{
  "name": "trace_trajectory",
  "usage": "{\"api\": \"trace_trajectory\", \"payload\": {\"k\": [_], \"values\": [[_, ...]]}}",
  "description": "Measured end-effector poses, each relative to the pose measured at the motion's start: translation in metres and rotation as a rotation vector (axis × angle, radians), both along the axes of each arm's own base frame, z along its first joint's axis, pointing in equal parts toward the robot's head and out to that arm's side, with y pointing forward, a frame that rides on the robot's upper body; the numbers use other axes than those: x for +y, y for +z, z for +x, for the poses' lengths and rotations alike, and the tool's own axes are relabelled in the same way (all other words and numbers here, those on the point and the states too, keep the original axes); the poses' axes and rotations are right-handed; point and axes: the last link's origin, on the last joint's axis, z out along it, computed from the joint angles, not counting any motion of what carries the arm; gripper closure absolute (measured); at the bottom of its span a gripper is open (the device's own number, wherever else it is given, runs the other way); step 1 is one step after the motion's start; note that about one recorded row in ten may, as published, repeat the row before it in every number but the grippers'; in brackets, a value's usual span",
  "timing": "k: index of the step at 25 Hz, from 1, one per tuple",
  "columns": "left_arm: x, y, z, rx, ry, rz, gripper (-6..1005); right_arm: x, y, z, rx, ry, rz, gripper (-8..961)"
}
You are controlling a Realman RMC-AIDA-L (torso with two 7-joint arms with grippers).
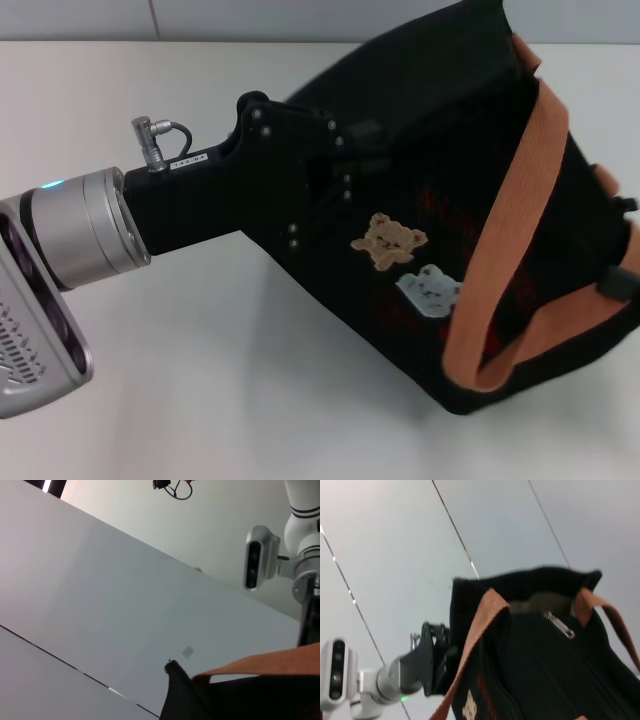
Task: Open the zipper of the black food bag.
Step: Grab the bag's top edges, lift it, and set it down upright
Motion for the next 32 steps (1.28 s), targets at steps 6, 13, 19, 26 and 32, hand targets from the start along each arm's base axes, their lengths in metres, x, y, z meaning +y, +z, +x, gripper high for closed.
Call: {"api": "trace_trajectory", "payload": {"k": [6,13,19,26,32], "values": [[0.000,0.000,0.001,0.002,-0.007,0.002,900,0.002,0.004,0.002,0.000,-0.015,0.015,144],[0.001,-0.001,0.001,0.004,-0.009,0.005,900,0.000,0.000,0.003,-0.018,-0.013,-0.006,143],[0.000,-0.001,0.000,0.005,-0.009,0.010,900,-0.006,0.012,0.006,0.000,-0.009,0.000,143],[-0.001,0.000,0.000,0.005,-0.012,0.013,900,-0.019,0.021,0.016,-0.039,-0.036,0.003,143],[0.000,0.000,0.001,0.007,-0.015,0.013,900,-0.024,0.034,0.022,-0.007,-0.082,0.094,144]]}}
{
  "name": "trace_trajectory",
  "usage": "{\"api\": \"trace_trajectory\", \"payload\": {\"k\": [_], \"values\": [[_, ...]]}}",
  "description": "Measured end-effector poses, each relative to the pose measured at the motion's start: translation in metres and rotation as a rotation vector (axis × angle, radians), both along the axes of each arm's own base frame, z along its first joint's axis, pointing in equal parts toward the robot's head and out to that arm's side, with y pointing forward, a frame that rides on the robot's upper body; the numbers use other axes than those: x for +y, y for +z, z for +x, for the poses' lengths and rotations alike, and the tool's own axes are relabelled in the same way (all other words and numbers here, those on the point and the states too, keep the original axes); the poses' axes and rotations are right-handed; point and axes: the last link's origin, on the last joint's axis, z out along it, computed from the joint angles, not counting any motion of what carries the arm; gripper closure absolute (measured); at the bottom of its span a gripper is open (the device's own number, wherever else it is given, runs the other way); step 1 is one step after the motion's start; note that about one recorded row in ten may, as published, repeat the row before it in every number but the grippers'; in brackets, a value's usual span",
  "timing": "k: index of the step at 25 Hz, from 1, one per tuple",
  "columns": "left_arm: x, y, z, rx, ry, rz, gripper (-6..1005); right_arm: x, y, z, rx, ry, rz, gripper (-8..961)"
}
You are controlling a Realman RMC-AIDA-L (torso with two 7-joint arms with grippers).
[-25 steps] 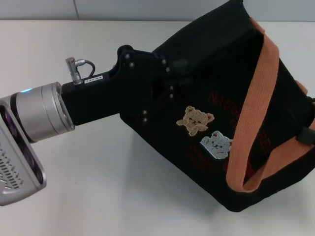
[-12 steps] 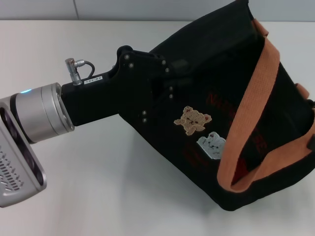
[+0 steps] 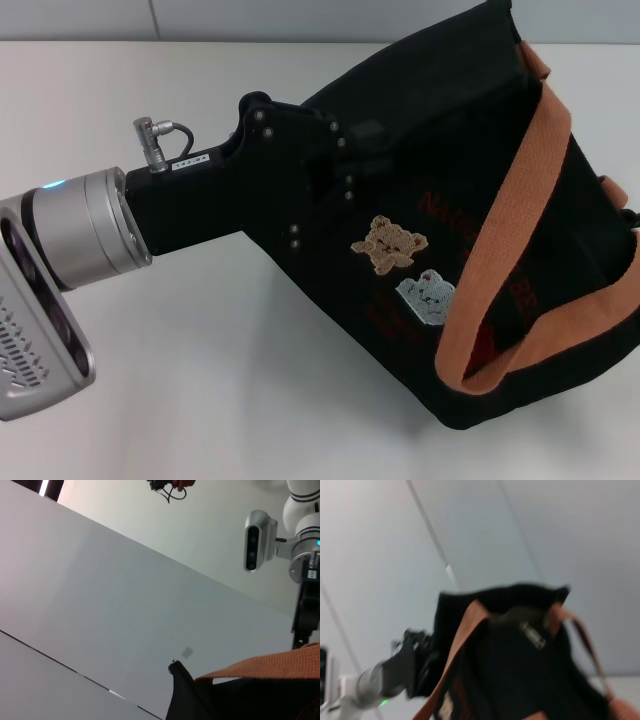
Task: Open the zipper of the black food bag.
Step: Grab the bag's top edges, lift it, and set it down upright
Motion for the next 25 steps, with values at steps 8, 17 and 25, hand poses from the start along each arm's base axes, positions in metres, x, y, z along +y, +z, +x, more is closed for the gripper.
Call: {"api": "trace_trajectory", "payload": {"k": [8,17,25], "values": [[-0.001,-0.001,0.000,0.005,-0.008,0.001,900,0.012,0.027,0.002,0.096,-0.069,0.313,144],[-0.001,-0.002,0.001,0.008,-0.016,-0.003,900,0.057,-0.005,-0.053,0.024,0.234,0.303,264],[-0.001,-0.002,0.001,0.008,-0.014,-0.003,900,0.089,-0.023,-0.072,-0.093,0.299,0.193,630]]}}
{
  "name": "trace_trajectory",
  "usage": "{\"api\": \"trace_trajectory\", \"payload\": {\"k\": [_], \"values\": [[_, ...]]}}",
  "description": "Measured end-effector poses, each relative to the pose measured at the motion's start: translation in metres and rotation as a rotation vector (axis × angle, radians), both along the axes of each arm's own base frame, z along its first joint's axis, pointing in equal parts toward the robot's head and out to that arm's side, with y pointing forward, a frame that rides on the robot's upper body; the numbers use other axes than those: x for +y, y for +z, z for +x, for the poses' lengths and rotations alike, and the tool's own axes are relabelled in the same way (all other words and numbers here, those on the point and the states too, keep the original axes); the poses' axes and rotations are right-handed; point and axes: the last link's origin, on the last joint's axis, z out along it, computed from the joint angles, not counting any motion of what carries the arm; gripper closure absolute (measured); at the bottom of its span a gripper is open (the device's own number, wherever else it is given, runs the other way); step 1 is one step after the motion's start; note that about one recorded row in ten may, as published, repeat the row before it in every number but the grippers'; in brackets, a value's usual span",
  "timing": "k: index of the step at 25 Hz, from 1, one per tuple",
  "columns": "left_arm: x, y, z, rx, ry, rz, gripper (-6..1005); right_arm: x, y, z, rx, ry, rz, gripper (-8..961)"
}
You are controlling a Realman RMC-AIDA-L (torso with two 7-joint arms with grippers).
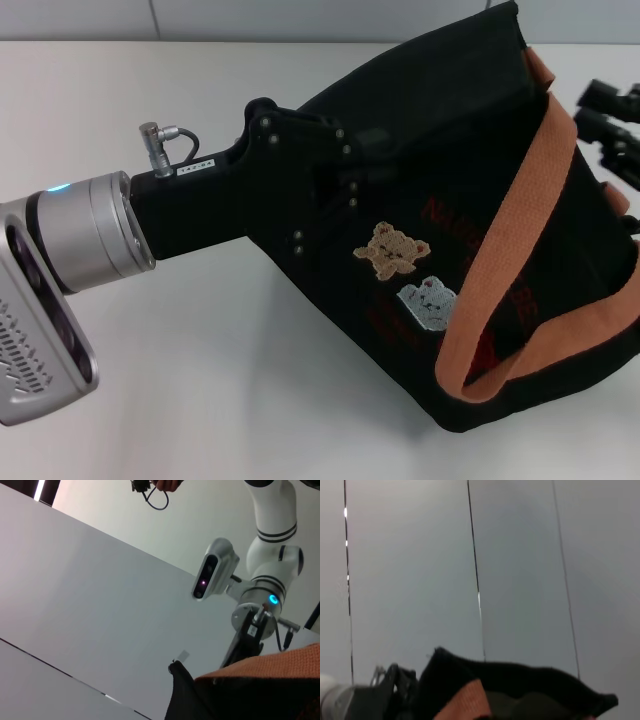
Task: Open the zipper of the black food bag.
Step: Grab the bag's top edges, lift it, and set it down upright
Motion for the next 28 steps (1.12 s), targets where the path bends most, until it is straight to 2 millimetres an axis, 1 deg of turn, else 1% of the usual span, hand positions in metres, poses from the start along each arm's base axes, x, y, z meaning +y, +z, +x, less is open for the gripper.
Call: {"api": "trace_trajectory", "payload": {"k": [1,4,9,14,21,26,28], "values": [[0.000,0.000,0.000,0.000,0.000,0.000,900,0.006,-0.003,-0.003,-0.037,0.003,-0.017,633],[0.000,0.000,0.000,0.000,0.000,0.000,900,0.011,-0.007,-0.008,-0.081,0.013,-0.053,642],[0.000,0.000,0.000,0.001,0.000,0.000,899,0.013,-0.009,-0.012,-0.121,0.038,-0.082,656],[0.001,0.000,0.001,0.001,-0.004,0.000,899,0.016,-0.009,-0.015,-0.151,0.049,-0.081,646],[0.001,-0.001,0.002,0.001,-0.008,-0.002,899,0.019,-0.013,-0.022,-0.192,0.083,-0.100,554],[0.001,-0.001,0.002,0.001,-0.008,-0.002,899,0.021,-0.015,-0.024,-0.214,0.093,-0.120,613],[0.001,-0.001,0.002,0.002,-0.009,-0.003,899,0.021,-0.015,-0.025,-0.223,0.093,-0.120,659]]}}
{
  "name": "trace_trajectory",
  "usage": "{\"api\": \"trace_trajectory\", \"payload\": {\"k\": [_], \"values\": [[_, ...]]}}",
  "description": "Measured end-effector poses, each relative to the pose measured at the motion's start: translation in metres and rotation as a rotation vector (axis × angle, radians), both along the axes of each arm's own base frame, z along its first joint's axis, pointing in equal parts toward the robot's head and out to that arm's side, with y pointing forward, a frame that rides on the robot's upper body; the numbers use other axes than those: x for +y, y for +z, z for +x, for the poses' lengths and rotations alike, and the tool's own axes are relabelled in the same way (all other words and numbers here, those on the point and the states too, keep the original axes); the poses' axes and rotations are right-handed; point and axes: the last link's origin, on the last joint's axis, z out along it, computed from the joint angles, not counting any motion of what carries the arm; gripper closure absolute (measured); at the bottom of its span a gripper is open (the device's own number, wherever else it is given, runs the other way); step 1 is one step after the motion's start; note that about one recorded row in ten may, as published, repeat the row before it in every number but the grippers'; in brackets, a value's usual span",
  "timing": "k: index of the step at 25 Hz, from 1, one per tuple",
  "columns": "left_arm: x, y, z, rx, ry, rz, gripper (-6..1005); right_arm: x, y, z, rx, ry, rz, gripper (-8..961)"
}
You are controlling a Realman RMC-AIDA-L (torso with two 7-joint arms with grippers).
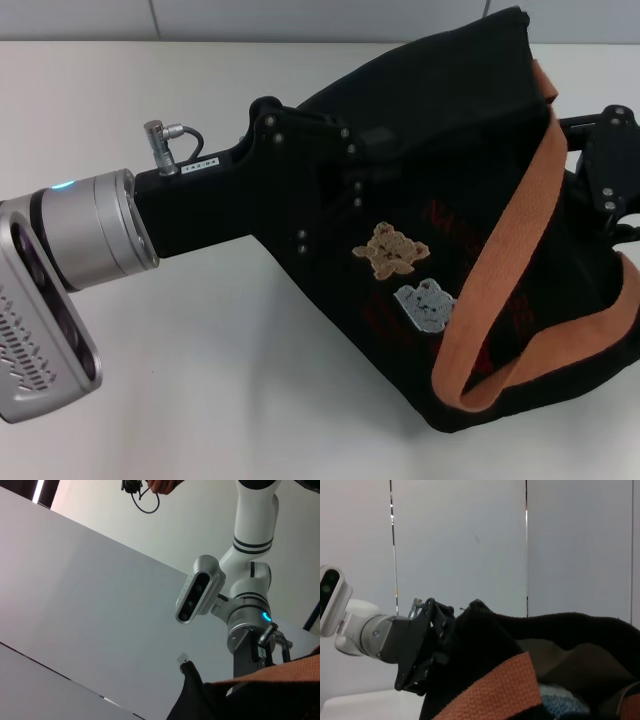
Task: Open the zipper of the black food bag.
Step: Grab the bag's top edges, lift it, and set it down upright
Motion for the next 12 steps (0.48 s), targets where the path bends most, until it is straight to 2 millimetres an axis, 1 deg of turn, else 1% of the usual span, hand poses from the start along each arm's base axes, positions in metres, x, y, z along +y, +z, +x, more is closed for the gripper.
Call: {"api": "trace_trajectory", "payload": {"k": [6,11,12], "values": [[-0.0002,-0.0001,-0.0001,0.001,-0.001,-0.001,899,0.0022,0.0012,0.0005,-0.011,-0.016,0.001,797],[-0.0001,-0.0001,0.0001,0.001,-0.001,-0.001,899,0.0015,0.0034,0.0017,-0.004,-0.021,0.011,866],[-0.0001,-0.0001,0.0001,0.001,-0.001,-0.001,899,0.0015,0.0034,0.0017,-0.004,-0.021,0.011,864]]}}
